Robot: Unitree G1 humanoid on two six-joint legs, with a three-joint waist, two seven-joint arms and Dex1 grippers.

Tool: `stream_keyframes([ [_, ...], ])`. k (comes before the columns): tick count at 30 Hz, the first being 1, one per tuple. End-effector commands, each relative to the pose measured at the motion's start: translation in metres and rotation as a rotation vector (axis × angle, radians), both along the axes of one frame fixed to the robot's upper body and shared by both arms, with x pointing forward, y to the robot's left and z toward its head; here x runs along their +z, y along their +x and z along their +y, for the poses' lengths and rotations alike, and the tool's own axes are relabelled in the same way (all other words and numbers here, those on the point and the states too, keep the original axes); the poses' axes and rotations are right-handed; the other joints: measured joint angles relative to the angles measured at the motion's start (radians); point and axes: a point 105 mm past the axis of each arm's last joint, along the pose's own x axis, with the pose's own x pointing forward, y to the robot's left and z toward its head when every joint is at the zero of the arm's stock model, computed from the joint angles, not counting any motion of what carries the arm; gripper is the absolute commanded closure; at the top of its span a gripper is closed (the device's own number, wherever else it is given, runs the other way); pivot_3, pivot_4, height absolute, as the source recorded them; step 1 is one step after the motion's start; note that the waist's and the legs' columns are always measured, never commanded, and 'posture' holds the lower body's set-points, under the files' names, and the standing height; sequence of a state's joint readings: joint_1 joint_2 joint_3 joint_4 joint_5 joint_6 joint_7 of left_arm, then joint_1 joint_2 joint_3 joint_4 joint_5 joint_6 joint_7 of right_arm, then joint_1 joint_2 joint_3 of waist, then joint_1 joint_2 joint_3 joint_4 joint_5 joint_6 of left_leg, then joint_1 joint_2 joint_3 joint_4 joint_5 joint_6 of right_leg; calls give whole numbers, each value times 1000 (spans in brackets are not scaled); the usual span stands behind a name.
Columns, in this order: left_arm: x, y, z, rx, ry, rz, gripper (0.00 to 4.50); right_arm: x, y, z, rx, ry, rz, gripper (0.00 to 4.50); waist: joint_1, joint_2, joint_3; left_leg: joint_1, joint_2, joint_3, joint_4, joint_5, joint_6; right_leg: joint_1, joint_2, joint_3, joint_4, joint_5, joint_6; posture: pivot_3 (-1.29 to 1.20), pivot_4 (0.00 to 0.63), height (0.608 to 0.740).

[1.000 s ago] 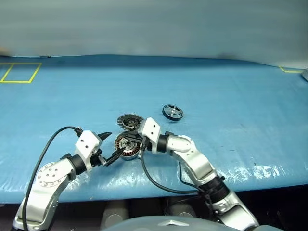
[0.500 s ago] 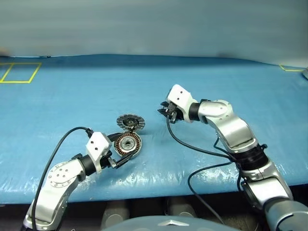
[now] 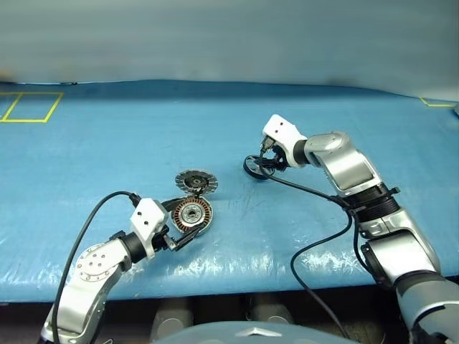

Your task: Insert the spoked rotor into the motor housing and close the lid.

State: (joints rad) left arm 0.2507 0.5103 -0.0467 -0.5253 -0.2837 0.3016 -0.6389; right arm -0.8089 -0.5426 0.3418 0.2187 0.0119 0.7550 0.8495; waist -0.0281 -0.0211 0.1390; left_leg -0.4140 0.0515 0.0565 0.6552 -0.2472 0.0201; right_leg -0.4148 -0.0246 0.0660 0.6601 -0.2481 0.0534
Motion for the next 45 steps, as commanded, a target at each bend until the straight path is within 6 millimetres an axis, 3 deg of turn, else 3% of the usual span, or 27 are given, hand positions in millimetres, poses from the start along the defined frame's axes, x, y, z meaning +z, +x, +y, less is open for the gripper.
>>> stream_keyframes([
  [1,4,0,-3,-9,-8,-25,402,14,7,0,-46,74,14,1393,0,0,0,0,0,0,0,0,0,0,0,0,0,0,0,0,150,740],
  [7,3,0,-6,-1,-32,-19,402,5,16,1,-141,117,53,1393,-5,0,0,0,0,0,1,0,0,0,0,0,0,0,0,0,150,740],
  [13,2,-3,-6,-5,-26,-13,402,-6,10,2,-139,85,98,1393,-5,1,1,-1,0,0,1,0,0,0,0,0,0,1,2,0,150,740],
  [19,6,-2,-5,-12,-23,-26,402,-4,5,4,-127,98,116,1393,-8,1,1,0,0,0,1,0,0,0,0,0,1,1,2,0,150,740],
  [30,7,0,-9,-35,-24,-34,402,-29,-2,12,-143,93,183,1393,-9,1,1,0,0,0,1,0,0,0,0,0,1,2,4,0,150,740],
  [38,18,-4,-24,-108,-30,-86,402,-35,-3,8,-165,86,193,1393,-8,1,1,0,0,0,1,0,0,0,0,0,1,2,4,0,150,740],
  [42,13,-6,-32,-135,-32,-73,402,-41,-7,9,-159,78,206,1393,-8,1,1,0,0,0,1,0,0,0,0,0,0,2,4,0,150,740],
  [45,10,-5,-30,-134,-20,-72,402,-41,-8,9,-151,76,207,2000,-9,1,1,0,0,0,1,0,0,1,1,0,1,2,4,0,150,740],
])
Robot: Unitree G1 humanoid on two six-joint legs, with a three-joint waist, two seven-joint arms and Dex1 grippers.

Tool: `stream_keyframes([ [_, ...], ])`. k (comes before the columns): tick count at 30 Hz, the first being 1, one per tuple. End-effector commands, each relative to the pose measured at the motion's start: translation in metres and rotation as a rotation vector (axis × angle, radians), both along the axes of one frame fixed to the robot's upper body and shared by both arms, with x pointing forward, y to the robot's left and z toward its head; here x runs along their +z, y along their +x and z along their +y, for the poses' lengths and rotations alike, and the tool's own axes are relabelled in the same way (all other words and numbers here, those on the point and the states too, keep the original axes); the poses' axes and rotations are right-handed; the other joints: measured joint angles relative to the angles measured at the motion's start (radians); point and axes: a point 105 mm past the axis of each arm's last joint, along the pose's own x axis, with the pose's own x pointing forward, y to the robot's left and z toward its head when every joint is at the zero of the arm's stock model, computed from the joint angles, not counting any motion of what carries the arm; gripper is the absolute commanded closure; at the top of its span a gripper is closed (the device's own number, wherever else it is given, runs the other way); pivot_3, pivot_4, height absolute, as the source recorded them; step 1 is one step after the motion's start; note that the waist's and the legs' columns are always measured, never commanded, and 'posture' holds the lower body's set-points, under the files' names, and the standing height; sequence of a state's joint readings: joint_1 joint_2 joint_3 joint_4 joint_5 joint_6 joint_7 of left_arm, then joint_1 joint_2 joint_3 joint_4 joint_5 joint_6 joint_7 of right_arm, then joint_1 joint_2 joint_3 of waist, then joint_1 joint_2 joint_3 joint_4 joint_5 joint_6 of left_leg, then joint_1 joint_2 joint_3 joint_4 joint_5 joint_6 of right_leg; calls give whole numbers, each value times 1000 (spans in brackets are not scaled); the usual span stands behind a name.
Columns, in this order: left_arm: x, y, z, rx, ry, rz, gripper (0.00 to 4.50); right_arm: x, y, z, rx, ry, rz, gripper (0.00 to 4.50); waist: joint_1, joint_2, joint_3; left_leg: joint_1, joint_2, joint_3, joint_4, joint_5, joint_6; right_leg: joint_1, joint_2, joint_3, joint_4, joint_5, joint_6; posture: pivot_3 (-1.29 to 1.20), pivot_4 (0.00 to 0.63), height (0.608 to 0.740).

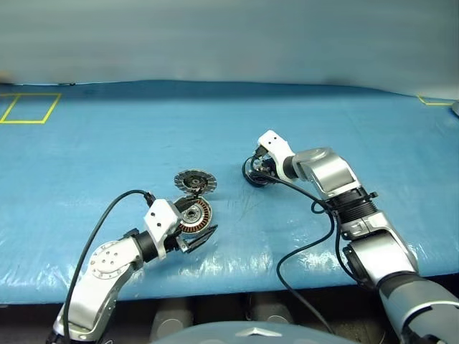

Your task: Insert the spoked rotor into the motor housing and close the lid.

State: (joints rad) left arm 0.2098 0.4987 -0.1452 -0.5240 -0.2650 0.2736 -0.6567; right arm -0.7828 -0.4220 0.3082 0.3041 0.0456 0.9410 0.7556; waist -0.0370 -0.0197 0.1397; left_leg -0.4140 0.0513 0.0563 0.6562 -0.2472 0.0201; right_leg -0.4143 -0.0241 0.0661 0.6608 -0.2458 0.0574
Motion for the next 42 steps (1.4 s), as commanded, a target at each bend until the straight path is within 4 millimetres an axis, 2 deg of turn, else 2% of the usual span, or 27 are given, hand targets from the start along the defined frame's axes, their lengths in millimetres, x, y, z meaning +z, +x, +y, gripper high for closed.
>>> stream_keyframes([
  [1,9,-1,-3,-23,-1,-54,402,1,-3,1,14,0,-5,2295,0,0,0,0,0,0,0,0,0,0,0,0,0,0,0,0,150,740],
  [3,10,0,-3,-23,-1,-56,402,1,-3,1,15,2,-5,2889,-1,0,0,2,0,0,0,0,0,2,0,0,0,0,0,0,150,740],
  [5,10,0,-3,-22,-2,-58,402,1,-3,1,22,4,-11,3201,-2,0,0,2,0,0,1,0,0,2,0,0,0,0,0,0,150,740],
  [11,12,3,1,-1,-2,-73,402,6,-5,3,33,9,-34,3201,-1,0,0,2,0,0,3,0,0,2,0,1,1,-2,-3,0,150,740],
  [15,17,6,12,56,-22,-94,402,9,-11,1,43,6,-47,3201,0,0,0,1,0,-1,3,0,0,2,0,0,1,0,0,0,150,740],
  [17,22,6,21,99,-75,-97,402,13,-18,3,82,13,-66,3201,1,0,0,0,0,-1,2,0,0,1,0,0,1,0,1,0,150,740],
  [20,15,3,34,138,-47,-83,402,20,-33,6,137,58,-86,3201,1,0,0,-1,0,-1,2,-1,1,1,0,0,0,0,1,0,150,740],
  [23,9,0,45,172,-16,-62,402,29,-59,13,242,125,-109,3201,3,0,0,-1,0,-1,2,-1,1,0,0,0,0,0,1,0,150,740],
  [27,3,-9,48,164,16,-41,402,34,-88,18,320,227,-90,3201,1,0,0,-1,0,-1,2,-1,1,0,0,0,0,-1,0,0,150,740],
  [29,1,-13,48,157,19,-29,402,42,-107,25,370,357,-82,3201,2,-1,1,-1,1,-2,3,-1,1,1,0,0,0,-3,-4,0,150,740],
  [32,5,-13,50,167,-11,-27,402,65,-136,42,481,607,-67,3201,1,-1,1,-1,1,-2,4,-1,1,1,-1,0,0,-3,-4,0,150,740],
  [34,5,-13,52,181,-11,-24,402,69,-148,50,532,670,-46,3201,-1,-1,2,0,2,-1,4,-1,1,2,0,0,0,-3,-4,0,150,740],
  [39,1,-11,58,198,5,-11,402,60,-153,73,579,675,1,3201,0,-1,2,1,2,-1,5,-1,1,2,-1,0,1,-3,-4,0,150,740],
  [42,3,-10,62,206,3,-15,402,49,-146,83,583,621,5,3201,0,-1,2,1,2,-1,5,-1,1,2,-1,0,1,-3,-4,0,150,740],
])
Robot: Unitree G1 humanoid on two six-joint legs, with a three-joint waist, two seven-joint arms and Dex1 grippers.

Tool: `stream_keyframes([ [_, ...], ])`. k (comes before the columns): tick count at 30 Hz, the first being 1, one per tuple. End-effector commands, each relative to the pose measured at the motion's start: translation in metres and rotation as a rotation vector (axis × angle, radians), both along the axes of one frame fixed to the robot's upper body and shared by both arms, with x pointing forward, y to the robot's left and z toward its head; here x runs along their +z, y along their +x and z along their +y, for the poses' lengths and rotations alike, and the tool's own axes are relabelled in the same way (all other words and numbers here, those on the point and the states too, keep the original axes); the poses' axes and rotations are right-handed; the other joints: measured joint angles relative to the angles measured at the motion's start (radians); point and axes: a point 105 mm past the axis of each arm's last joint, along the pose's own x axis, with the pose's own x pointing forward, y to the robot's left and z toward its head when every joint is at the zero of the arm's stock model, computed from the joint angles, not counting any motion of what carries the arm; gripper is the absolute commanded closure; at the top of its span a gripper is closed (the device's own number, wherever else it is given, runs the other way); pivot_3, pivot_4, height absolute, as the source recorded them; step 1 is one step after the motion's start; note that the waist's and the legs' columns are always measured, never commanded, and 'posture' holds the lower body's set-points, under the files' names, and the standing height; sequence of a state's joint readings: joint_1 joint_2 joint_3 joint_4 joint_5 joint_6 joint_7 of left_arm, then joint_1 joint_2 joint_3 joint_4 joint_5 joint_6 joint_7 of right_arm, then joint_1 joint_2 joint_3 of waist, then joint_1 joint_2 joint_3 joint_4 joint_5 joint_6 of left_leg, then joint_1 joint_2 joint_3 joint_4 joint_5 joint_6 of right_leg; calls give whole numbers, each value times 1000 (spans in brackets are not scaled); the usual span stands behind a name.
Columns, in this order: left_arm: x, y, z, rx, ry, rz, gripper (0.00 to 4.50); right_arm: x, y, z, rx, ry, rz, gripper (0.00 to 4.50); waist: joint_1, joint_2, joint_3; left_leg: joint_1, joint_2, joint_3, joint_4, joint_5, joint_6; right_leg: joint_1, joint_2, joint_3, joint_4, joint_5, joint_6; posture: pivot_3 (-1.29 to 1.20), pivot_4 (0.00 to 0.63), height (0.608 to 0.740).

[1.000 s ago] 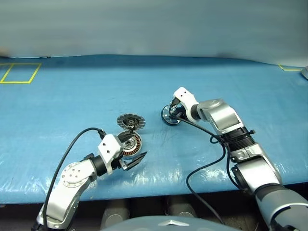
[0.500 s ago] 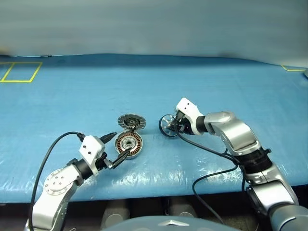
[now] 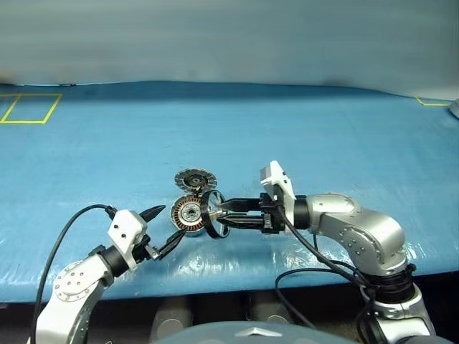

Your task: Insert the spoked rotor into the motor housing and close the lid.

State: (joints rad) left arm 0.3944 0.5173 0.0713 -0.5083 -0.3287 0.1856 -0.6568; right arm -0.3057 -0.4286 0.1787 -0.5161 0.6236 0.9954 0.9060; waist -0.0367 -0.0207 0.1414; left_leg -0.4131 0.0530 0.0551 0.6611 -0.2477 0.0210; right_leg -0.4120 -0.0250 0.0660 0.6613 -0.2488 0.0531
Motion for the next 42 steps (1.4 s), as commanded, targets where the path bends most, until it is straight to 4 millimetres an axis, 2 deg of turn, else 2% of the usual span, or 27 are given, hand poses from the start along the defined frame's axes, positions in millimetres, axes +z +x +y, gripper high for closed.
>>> stream_keyframes([
  [1,8,2,5,4,13,-31,402,-4,11,11,-6,-36,-68,3201,-1,0,0,0,0,0,0,0,0,0,0,0,0,0,0,0,150,740],
  [11,2,-1,16,44,47,-3,402,-18,33,30,-28,-49,-112,3201,0,0,0,-1,-1,0,-1,0,0,-1,0,0,0,0,-1,0,150,740],
  [22,2,0,15,31,48,12,402,-24,37,43,-7,-62,-140,3201,0,0,0,0,-1,0,-1,0,0,-1,0,0,0,0,-1,0,150,740],
  [28,0,-2,9,-5,53,26,402,-27,48,39,-40,-86,-155,3201,1,0,0,0,-1,0,-1,0,0,0,0,-1,0,0,-1,0,150,740],
  [42,0,-1,5,-6,40,23,402,-30,48,41,-16,-125,-208,3201,0,0,0,0,-1,0,-1,0,0,0,0,0,1,0,-1,0,150,740],
])
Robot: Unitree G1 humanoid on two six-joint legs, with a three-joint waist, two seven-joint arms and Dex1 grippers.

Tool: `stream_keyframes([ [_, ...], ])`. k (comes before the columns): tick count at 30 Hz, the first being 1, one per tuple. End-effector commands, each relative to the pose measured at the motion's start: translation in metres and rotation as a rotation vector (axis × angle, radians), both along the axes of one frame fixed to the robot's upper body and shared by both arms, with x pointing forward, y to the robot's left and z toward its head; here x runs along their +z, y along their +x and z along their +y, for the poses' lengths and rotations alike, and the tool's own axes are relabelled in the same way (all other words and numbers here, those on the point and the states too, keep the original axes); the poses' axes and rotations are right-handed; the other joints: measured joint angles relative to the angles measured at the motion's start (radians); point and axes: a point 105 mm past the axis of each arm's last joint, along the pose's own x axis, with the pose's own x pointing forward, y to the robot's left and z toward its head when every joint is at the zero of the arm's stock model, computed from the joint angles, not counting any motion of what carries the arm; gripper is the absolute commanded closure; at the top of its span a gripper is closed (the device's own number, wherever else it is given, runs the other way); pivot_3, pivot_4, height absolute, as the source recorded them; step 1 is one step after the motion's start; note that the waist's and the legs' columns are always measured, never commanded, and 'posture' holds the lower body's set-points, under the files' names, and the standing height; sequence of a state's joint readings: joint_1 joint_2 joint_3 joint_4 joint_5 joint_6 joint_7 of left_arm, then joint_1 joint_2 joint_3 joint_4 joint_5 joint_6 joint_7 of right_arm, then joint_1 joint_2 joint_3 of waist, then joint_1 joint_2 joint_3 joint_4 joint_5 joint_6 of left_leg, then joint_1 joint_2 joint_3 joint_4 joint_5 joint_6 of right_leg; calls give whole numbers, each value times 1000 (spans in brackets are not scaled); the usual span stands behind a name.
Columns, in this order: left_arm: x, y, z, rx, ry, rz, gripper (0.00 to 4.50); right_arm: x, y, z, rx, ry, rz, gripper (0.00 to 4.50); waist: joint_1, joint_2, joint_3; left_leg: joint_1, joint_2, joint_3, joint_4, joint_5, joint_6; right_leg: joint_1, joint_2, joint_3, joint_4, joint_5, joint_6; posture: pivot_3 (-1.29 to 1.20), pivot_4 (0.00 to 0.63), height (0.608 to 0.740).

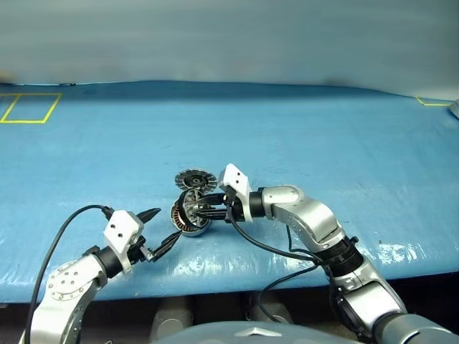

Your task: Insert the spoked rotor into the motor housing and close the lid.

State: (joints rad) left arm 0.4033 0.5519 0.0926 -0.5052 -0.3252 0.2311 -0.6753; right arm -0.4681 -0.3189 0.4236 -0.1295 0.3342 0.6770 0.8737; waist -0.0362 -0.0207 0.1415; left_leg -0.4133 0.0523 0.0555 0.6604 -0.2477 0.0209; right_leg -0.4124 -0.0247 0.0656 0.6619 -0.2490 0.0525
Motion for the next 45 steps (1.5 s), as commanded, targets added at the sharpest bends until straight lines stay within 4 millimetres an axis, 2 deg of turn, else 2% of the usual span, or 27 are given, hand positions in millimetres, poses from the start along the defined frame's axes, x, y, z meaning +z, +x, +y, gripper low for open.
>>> stream_keyframes([
  [1,6,1,-3,-6,-4,-30,402,9,1,4,23,2,-68,3201,0,0,0,0,0,0,0,0,0,0,0,0,0,0,0,0,150,740],
  [7,6,1,-3,1,-8,-35,402,6,0,3,46,-36,-108,3201,0,0,0,0,0,0,0,0,0,0,0,0,0,0,0,0,150,740],
  [15,6,3,-4,7,-14,-39,402,16,-1,5,65,-27,-130,3201,0,0,0,0,0,0,0,0,0,0,0,0,0,0,0,0,150,740],
  [25,5,5,-6,7,-22,-39,402,15,1,2,76,-74,-150,3201,0,0,0,0,0,0,0,0,0,0,0,0,0,0,0,0,150,740],
  [32,4,5,-7,5,-25,-39,402,6,2,0,78,-116,-157,3201,0,0,0,0,0,0,0,0,0,0,0,0,0,0,0,0,150,740],
  [39,5,5,-7,8,-30,-39,402,3,3,-2,77,-142,-174,966,0,0,0,0,0,0,0,0,0,0,0,0,0,0,0,0,150,740],
  [45,5,5,-7,9,-34,-39,402,19,-5,2,113,-32,-144,966,0,0,0,0,0,0,0,0,0,0,0,0,0,0,0,0,150,740],
])
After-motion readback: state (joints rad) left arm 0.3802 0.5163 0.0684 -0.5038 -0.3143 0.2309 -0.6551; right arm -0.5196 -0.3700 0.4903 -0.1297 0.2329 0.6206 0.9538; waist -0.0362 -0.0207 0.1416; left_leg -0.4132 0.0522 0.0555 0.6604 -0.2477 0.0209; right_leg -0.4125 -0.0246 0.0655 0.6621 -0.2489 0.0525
